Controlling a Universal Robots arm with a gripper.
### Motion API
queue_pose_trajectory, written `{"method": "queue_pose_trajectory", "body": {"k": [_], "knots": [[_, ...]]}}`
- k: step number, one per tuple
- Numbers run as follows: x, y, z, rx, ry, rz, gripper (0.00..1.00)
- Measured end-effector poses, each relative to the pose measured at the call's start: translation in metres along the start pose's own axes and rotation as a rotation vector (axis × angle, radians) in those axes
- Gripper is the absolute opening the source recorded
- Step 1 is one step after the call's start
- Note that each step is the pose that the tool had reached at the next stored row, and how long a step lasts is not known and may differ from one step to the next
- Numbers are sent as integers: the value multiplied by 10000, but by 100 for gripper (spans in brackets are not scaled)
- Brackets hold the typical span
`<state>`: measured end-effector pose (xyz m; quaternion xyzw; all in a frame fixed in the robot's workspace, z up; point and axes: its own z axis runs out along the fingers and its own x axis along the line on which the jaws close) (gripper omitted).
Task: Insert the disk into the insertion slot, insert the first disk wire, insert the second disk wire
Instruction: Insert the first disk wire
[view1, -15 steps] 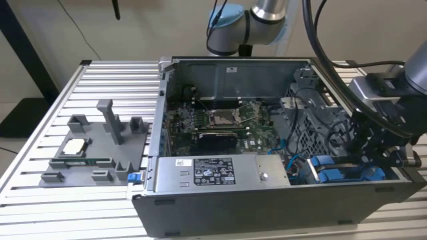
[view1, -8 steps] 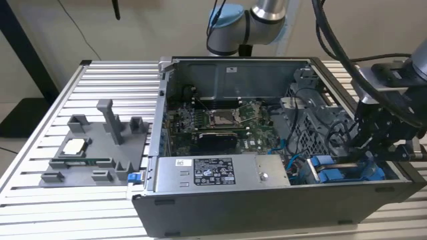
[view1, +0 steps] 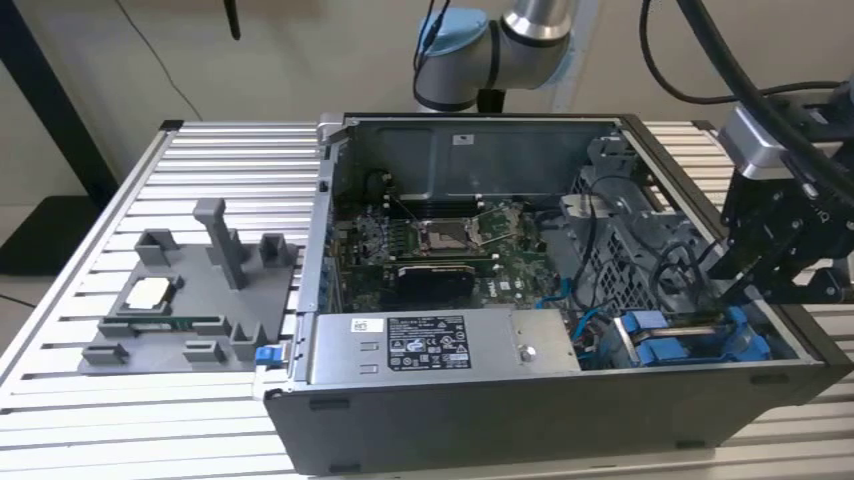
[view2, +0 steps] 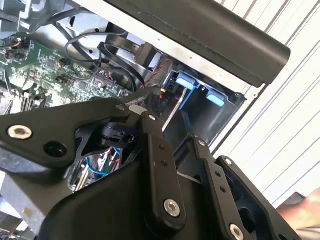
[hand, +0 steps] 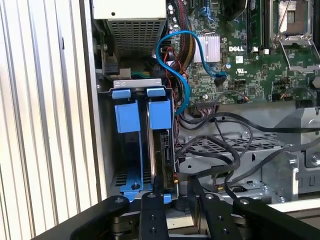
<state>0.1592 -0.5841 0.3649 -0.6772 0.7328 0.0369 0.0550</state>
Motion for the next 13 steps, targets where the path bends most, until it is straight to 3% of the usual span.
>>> {"method": "queue_pose_trajectory", "body": {"k": [13], "knots": [[-157, -3, -101, 13, -30, -1, 33]]}}
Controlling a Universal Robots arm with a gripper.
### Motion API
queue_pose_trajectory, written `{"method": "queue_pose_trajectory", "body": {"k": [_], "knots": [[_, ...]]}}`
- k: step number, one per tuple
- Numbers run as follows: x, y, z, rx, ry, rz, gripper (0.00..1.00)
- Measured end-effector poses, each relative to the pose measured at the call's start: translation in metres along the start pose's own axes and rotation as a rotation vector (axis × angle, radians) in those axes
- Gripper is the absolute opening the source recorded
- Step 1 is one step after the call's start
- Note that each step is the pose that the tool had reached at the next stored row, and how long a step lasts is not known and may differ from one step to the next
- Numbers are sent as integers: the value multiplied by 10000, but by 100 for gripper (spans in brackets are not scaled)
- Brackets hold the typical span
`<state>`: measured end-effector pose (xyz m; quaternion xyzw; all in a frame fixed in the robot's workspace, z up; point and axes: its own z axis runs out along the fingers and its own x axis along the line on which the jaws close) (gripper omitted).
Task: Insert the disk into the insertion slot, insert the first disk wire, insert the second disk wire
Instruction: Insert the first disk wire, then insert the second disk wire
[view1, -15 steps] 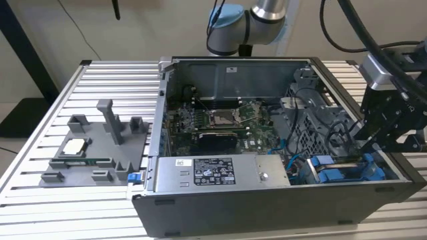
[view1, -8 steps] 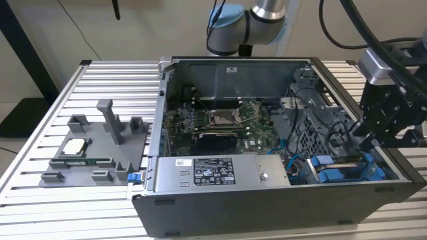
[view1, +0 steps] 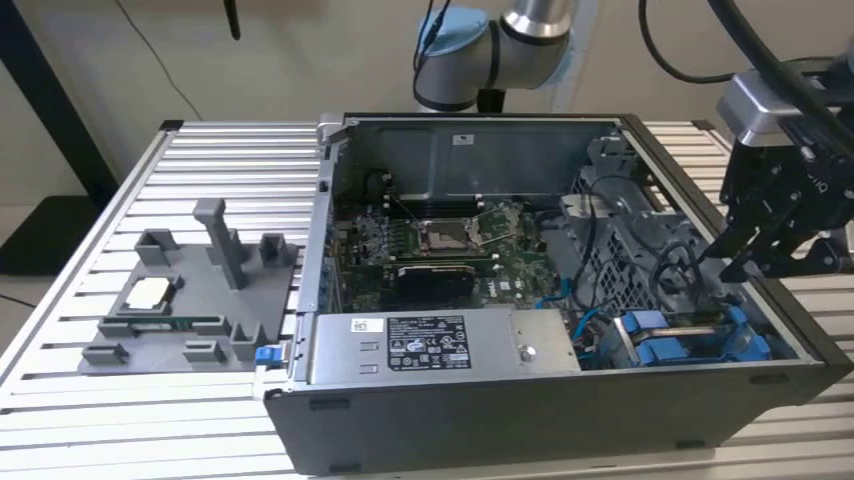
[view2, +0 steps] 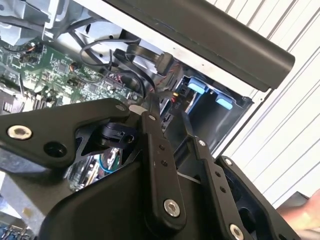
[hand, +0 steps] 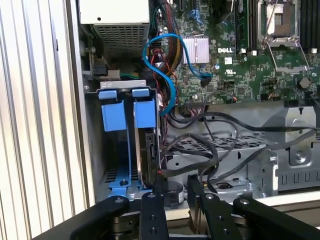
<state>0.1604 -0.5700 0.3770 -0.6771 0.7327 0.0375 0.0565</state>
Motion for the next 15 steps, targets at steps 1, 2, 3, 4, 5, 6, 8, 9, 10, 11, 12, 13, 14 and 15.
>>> {"method": "queue_pose_trajectory", "body": {"k": [1, 2, 3, 4, 5, 6, 8, 9, 10, 11, 12, 13, 14, 15], "knots": [[-8, -4, 0, 3, -16, 0, 33], [-14, -10, -1, 8, -37, 0, 33], [-19, -18, 1, 13, -69, 0, 33], [-25, -27, 1, 17, -105, 0, 33], [-30, -35, 2, 20, -139, 0, 33], [-35, -45, 4, 23, -177, 1, 33], [-49, -70, 6, 23, -223, 2, 33], [-57, -86, 8, 23, -230, 3, 33], [-63, -101, 9, 23, -233, 3, 33], [-70, -119, 10, 23, -236, 3, 33], [-76, -138, 10, 23, -237, 3, 33], [-80, -157, 11, 23, -240, 3, 33], [-84, -180, 12, 22, -243, 3, 33], [-88, -204, 13, 22, -244, 3, 33]]}}
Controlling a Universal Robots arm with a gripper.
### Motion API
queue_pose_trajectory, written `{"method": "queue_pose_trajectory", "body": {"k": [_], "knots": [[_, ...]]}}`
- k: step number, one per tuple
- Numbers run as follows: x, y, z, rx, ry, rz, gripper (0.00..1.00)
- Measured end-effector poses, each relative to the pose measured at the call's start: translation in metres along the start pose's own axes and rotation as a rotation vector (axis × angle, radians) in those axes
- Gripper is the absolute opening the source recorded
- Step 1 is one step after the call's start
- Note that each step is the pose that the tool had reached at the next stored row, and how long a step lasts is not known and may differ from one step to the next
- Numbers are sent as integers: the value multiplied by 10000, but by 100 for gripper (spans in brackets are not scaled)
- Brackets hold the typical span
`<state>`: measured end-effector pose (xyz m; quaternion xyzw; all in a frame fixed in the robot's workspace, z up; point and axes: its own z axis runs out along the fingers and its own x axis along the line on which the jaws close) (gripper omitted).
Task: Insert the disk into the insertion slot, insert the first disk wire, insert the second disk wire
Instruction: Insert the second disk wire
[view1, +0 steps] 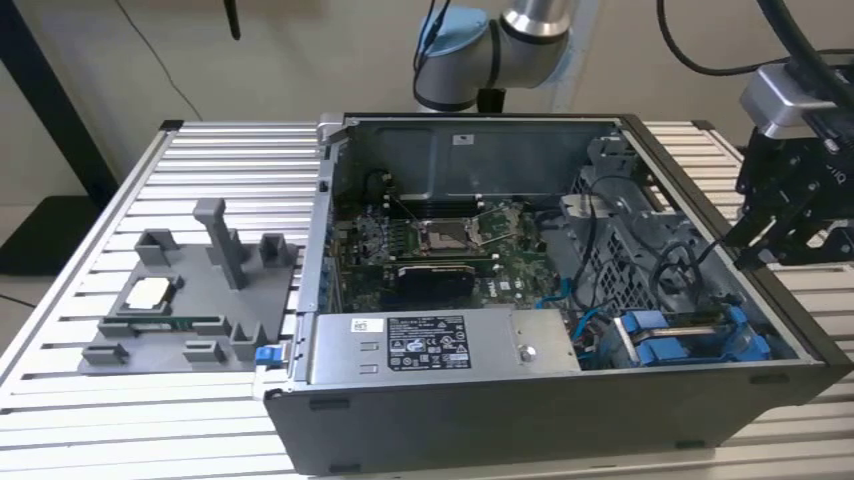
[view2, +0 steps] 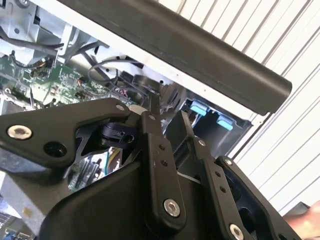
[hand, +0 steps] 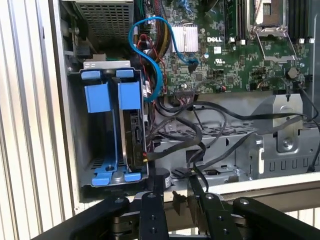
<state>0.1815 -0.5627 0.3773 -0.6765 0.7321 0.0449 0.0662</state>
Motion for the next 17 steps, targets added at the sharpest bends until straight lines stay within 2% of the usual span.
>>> {"method": "queue_pose_trajectory", "body": {"k": [9, 13, 14, 15, 17], "knots": [[-18, -167, 8, -11, -4, 2, 33], [-24, -196, 27, -105, 3, 17, 33], [-25, -198, 30, -161, 7, 26, 33], [-24, -199, 31, -299, 20, 48, 33], [-25, -204, 32, -652, 56, 104, 33]]}}
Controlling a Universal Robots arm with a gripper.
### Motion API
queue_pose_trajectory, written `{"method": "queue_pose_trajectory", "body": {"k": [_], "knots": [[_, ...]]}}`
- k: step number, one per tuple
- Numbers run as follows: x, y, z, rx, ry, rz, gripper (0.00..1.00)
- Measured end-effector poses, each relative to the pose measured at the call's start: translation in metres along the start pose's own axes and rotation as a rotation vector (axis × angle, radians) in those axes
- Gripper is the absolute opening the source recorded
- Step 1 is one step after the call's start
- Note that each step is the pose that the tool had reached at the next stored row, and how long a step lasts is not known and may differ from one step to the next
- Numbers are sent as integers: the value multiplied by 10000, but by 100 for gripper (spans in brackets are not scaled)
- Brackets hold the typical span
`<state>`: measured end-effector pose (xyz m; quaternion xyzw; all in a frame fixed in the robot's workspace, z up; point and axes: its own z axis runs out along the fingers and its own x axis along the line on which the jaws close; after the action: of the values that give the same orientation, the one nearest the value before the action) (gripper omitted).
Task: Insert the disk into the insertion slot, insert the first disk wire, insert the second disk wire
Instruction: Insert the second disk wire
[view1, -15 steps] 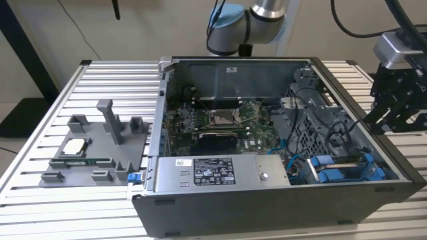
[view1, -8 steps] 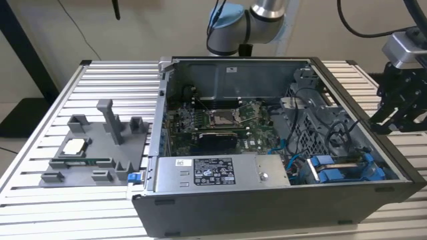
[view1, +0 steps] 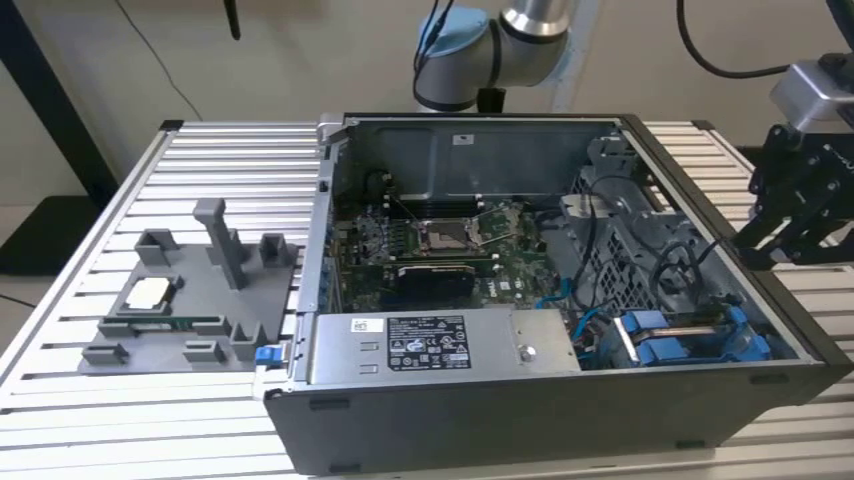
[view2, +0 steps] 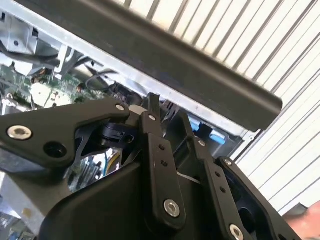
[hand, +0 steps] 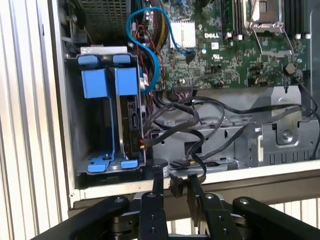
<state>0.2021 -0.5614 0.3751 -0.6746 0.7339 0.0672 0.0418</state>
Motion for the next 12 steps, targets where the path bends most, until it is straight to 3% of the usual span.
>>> {"method": "queue_pose_trajectory", "body": {"k": [1, 2, 3, 5, 7, 10, 11, 12], "knots": [[0, -5, 1, -175, 17, 27, 33], [-1, -9, 4, -293, 26, 46, 33], [0, -12, 10, -359, 29, 56, 33], [1, -17, 16, -388, -20, 58, 33], [1, -20, 19, -402, -163, 52, 33], [-1, -35, 20, -443, -615, 27, 31], [-2, -54, 21, -446, -658, 25, 24], [-4, -76, 20, -447, -661, 26, 24]]}}
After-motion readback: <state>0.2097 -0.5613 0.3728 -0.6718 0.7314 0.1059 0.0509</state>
